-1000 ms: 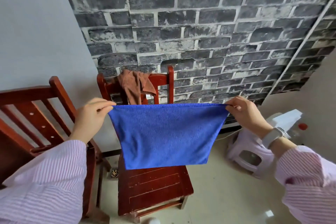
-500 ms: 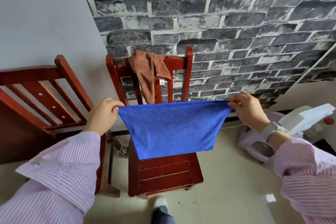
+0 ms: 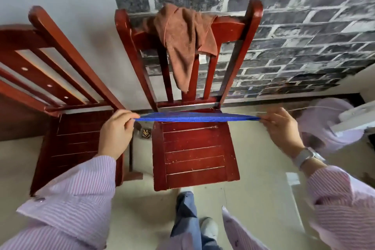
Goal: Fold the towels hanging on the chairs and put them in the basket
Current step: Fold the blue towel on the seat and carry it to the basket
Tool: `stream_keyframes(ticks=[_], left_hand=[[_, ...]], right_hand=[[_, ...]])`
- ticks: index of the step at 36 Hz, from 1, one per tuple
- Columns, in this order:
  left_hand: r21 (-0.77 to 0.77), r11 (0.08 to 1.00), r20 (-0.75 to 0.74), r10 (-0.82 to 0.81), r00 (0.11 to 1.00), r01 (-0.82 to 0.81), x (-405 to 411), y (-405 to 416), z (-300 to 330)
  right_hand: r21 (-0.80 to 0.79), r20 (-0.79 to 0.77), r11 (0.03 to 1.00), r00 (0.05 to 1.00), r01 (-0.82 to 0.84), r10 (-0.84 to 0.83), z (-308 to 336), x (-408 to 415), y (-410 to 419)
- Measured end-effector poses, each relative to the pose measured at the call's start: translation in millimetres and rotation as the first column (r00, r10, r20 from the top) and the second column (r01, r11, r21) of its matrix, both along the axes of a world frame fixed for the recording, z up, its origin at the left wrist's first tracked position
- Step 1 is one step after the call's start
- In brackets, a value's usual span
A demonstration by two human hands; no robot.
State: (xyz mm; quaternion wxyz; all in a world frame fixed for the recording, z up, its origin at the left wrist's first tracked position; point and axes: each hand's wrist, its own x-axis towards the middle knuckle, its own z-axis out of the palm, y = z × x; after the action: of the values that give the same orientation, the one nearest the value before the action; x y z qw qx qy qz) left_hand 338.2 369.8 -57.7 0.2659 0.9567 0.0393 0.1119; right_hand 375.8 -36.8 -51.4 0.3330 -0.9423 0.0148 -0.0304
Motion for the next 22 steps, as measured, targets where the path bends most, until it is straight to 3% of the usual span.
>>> stream_keyframes(ticks=[6,12,19,22], left_hand=[[-0.007,1.000,-0.301,-0.004,0.954,0.002,-40,8,-77],[-0.002,0.995,-0.659,-0.077,0.748,0.100,-87,13,-161],[-0.042,0.987,-0.851,-0.117,0.513,0.155,-113,13,-211],[-0.071,0.994,-0.851,-0.106,0.514,0.087,-111,12,-222]], right_hand=[[-0.009,-0.286,0.998,0.956,0.066,-0.066,-67,-45,14],[-0.202,-0.594,0.972,0.804,-0.119,-0.025,-144,-95,8],[-0.143,-0.829,0.944,0.557,-0.296,0.049,-199,-127,7],[-0.144,-0.837,0.969,0.547,-0.200,-0.012,-212,-123,8]])
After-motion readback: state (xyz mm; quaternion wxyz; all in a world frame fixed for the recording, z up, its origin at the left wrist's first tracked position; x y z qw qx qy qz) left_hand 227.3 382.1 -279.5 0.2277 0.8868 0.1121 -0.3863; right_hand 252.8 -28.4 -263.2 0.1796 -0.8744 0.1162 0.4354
